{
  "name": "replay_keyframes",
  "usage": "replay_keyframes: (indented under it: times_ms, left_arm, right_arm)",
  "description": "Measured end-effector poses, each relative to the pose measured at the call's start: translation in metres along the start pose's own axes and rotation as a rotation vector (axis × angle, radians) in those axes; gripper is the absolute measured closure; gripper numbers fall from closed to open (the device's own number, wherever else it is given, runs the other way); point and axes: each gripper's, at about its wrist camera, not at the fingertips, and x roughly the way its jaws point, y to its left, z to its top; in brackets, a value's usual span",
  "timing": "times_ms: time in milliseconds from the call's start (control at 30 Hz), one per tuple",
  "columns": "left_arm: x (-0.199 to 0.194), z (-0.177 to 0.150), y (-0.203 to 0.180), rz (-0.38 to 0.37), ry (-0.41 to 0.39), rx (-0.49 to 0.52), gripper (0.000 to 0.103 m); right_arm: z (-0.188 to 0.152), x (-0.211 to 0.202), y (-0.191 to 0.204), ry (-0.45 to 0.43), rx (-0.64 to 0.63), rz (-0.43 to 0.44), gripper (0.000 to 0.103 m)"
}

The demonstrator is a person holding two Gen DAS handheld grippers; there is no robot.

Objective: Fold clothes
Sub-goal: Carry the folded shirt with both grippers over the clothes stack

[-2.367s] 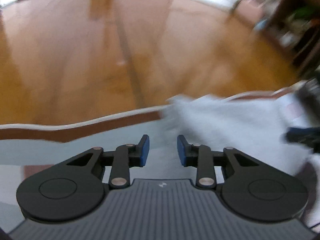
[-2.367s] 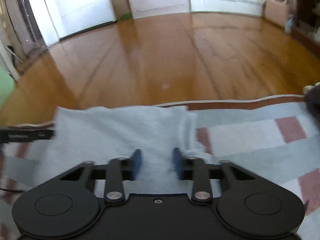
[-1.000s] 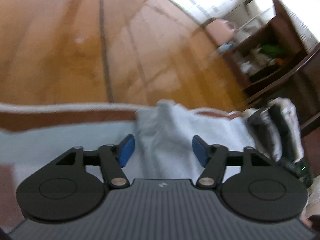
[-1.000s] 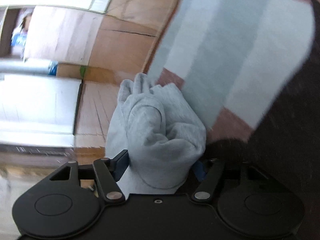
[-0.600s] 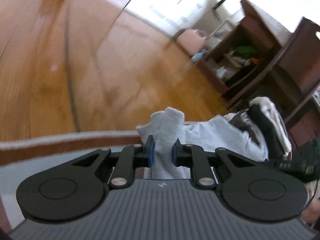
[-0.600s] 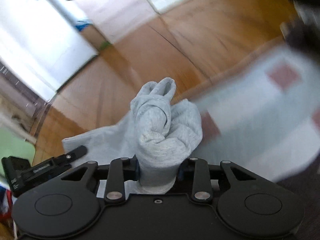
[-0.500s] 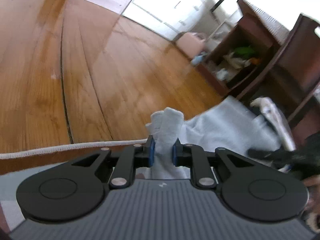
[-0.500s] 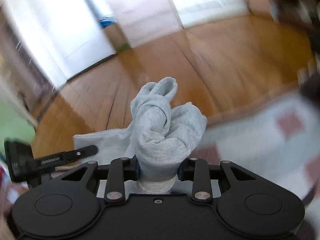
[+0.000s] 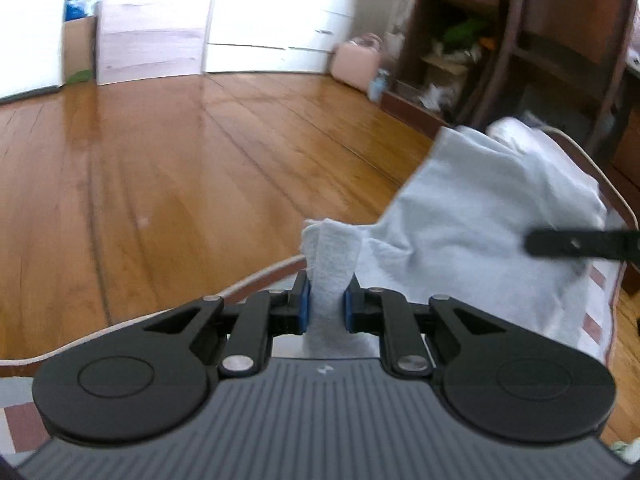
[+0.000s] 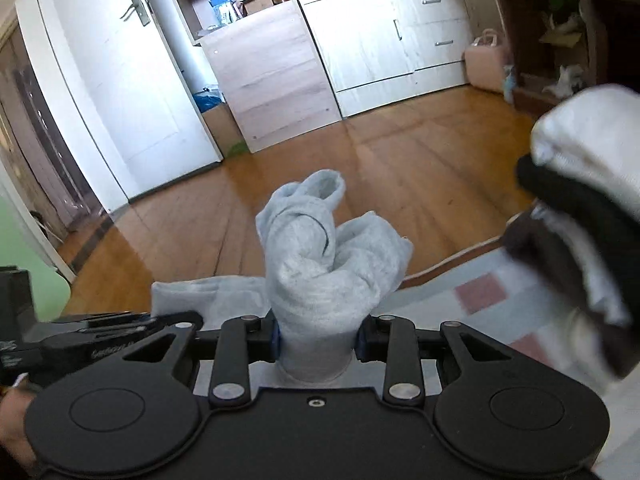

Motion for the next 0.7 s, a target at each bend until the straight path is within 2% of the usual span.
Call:
replay_keyframes:
  times_ms: [233, 400, 500, 600, 700]
  left_arm:
    - [-0.049, 0.077, -0.095, 0.022, -0.068, 0.168, 0.089]
    - [-0.06, 0.141, -0.164, -0.01, -0.086, 0.289, 0.089]
    - [-0.066, 0.173, -0.205, -0.029, -0.096, 0.333, 0.089]
    - [-0.068, 0.192, -0.239, -0.041, -0.089, 0.4, 0.089]
    - [-0.065, 0.201, -0.263, -0.063, -0.063, 0.435, 0.089]
  right_arm:
    - [0.06, -0.098, -0.041, -0.104, 0.019, 0.063, 0.067]
    - [0.115, -0.166, -0.078, -0.156, 0.012, 0.067, 0.067]
    - [0.144, -0.194, -0.094, -0.153, 0.006, 0.038, 0.067]
    - [0.163, -0.219, -0.108, -0.139, -0.058, 0.004, 0.067]
    - [0.181, -0.237, -0.132, -0.12, 0.001, 0.018, 0.067]
